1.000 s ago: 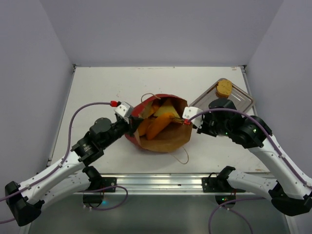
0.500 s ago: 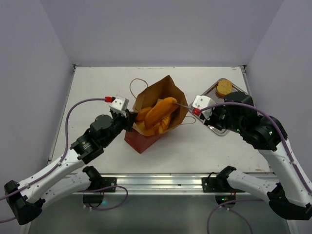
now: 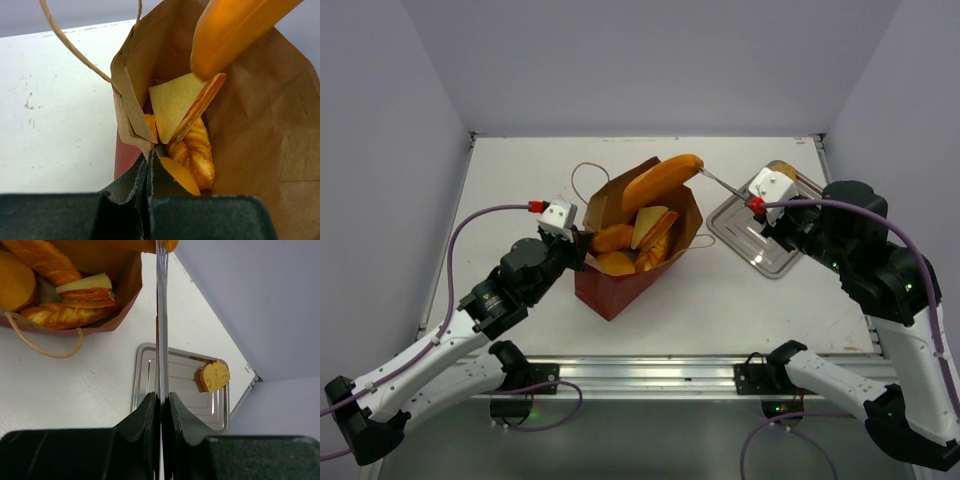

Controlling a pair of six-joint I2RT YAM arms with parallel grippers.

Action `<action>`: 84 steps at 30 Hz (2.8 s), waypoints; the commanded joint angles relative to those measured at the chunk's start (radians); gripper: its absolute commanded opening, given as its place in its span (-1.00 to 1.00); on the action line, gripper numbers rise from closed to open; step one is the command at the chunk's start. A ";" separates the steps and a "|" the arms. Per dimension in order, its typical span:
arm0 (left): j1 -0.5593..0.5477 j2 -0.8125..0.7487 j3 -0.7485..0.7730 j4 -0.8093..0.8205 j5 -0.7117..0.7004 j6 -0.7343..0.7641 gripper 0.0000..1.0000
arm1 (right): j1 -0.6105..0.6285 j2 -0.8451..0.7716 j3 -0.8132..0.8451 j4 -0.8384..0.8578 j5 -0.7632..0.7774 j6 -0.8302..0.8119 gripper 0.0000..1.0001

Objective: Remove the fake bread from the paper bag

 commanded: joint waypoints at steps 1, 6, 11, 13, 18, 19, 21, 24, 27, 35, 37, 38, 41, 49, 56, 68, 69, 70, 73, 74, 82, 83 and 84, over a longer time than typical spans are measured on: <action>-0.003 -0.017 0.031 0.000 -0.062 -0.009 -1.00 | -0.019 -0.026 0.074 0.096 -0.002 0.045 -1.00; -0.003 -0.022 0.034 -0.022 -0.073 -0.009 -1.00 | -0.051 -0.040 0.083 0.115 0.041 0.064 -1.00; -0.003 -0.032 0.031 -0.028 -0.068 -0.006 -1.00 | -0.091 -0.057 0.059 0.177 0.128 0.104 -1.00; -0.003 -0.038 0.028 -0.032 -0.067 -0.002 -1.00 | -0.102 -0.069 0.027 0.213 0.174 0.110 -1.00; -0.003 -0.060 0.023 -0.049 -0.057 0.014 -1.00 | -0.145 -0.089 -0.036 0.263 0.237 0.119 -1.00; -0.003 -0.063 0.020 -0.052 -0.054 0.018 -1.00 | -0.154 -0.092 -0.053 0.276 0.249 0.118 -1.00; -0.003 -0.075 0.019 -0.063 -0.053 0.023 -1.00 | -0.174 -0.094 -0.084 0.294 0.260 0.119 -1.00; -0.003 -0.095 0.015 -0.074 -0.053 0.029 -1.00 | -0.192 -0.098 -0.121 0.311 0.260 0.114 -1.00; -0.003 -0.121 0.009 -0.078 -0.051 0.037 -1.00 | -0.218 -0.109 -0.197 0.329 0.262 0.110 -1.00; -0.004 -0.184 -0.020 -0.080 -0.027 0.064 -1.00 | -0.293 -0.170 -0.374 0.342 0.240 0.116 -1.00; -0.003 -0.196 -0.029 -0.080 -0.025 0.070 -1.00 | -0.318 -0.180 -0.421 0.340 0.233 0.125 -1.00; -0.003 -0.201 -0.031 -0.083 -0.022 0.072 -1.00 | -0.326 -0.183 -0.437 0.340 0.227 0.128 -1.00; -0.003 -0.216 -0.037 -0.088 -0.016 0.077 -1.00 | -0.365 -0.186 -0.487 0.339 0.191 0.142 -1.00; -0.003 -0.256 -0.063 -0.095 -0.001 0.075 -1.00 | -0.531 -0.138 -0.561 0.326 0.007 0.173 -1.00; -0.003 -0.265 -0.074 -0.092 0.010 0.077 -1.00 | -0.720 -0.043 -0.552 0.316 -0.187 0.170 -1.00; -0.003 -0.272 -0.087 -0.089 0.018 0.083 -1.00 | -0.804 0.001 -0.552 0.267 -0.281 0.122 -1.00; -0.003 -0.275 -0.087 -0.088 0.018 0.083 -1.00 | -0.804 0.003 -0.553 0.262 -0.283 0.119 -1.00; -0.003 -0.275 -0.089 -0.086 0.019 0.083 -1.00 | -0.806 0.004 -0.555 0.260 -0.283 0.116 -1.00; -0.003 -0.275 -0.087 -0.086 0.021 0.084 -1.00 | -0.813 0.014 -0.564 0.256 -0.278 0.105 -1.00; -0.003 -0.275 -0.087 -0.086 0.021 0.084 -1.00 | -0.818 0.012 -0.570 0.256 -0.277 0.101 -1.00; -0.003 -0.279 -0.089 -0.092 0.021 0.089 -1.00 | -0.882 0.047 -0.596 0.257 -0.281 0.070 -1.00; -0.003 -0.279 -0.089 -0.091 0.021 0.089 -1.00 | -0.898 0.055 -0.596 0.260 -0.289 0.062 -1.00; -0.003 -0.278 -0.089 -0.089 0.021 0.090 -1.00 | -0.905 0.073 -0.596 0.260 -0.295 0.058 -1.00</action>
